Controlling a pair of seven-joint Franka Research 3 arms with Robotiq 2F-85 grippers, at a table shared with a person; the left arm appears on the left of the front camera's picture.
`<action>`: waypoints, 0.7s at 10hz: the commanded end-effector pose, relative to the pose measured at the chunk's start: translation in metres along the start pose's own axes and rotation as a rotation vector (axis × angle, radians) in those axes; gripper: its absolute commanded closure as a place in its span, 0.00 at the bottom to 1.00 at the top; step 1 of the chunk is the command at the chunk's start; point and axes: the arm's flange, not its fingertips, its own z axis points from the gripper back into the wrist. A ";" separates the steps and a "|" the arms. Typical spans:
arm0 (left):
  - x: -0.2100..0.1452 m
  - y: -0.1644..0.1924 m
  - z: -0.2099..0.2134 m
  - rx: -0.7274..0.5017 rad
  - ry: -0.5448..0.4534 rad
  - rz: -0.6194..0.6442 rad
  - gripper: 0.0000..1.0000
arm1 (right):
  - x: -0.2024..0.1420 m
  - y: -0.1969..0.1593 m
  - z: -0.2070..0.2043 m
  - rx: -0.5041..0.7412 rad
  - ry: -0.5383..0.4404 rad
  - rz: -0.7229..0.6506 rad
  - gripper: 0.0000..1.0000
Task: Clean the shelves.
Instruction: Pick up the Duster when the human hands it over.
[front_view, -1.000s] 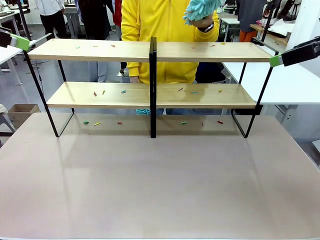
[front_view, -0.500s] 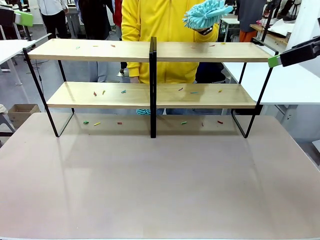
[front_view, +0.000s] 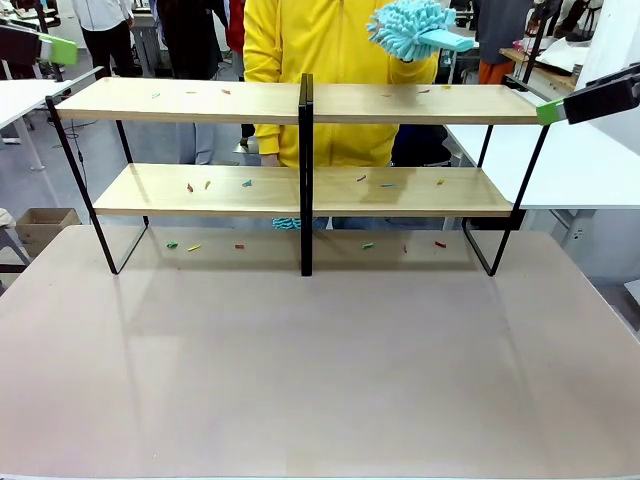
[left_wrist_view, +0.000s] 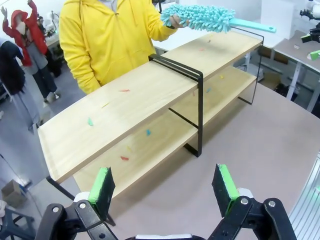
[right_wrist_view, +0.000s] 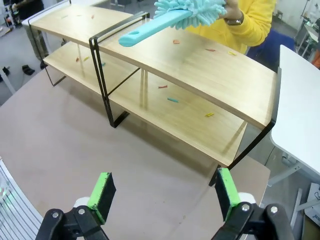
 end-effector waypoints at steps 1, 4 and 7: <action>-0.012 -0.006 -0.002 -0.003 0.001 0.019 0.00 | 0.000 0.015 0.006 -0.040 -0.022 -0.131 0.00; -0.012 -0.004 -0.005 -0.011 0.004 0.012 0.00 | 0.003 0.021 0.014 -0.105 0.034 -0.296 0.00; -0.012 -0.001 -0.007 -0.006 0.009 0.022 0.00 | 0.002 0.018 0.012 -0.092 0.001 -0.301 0.00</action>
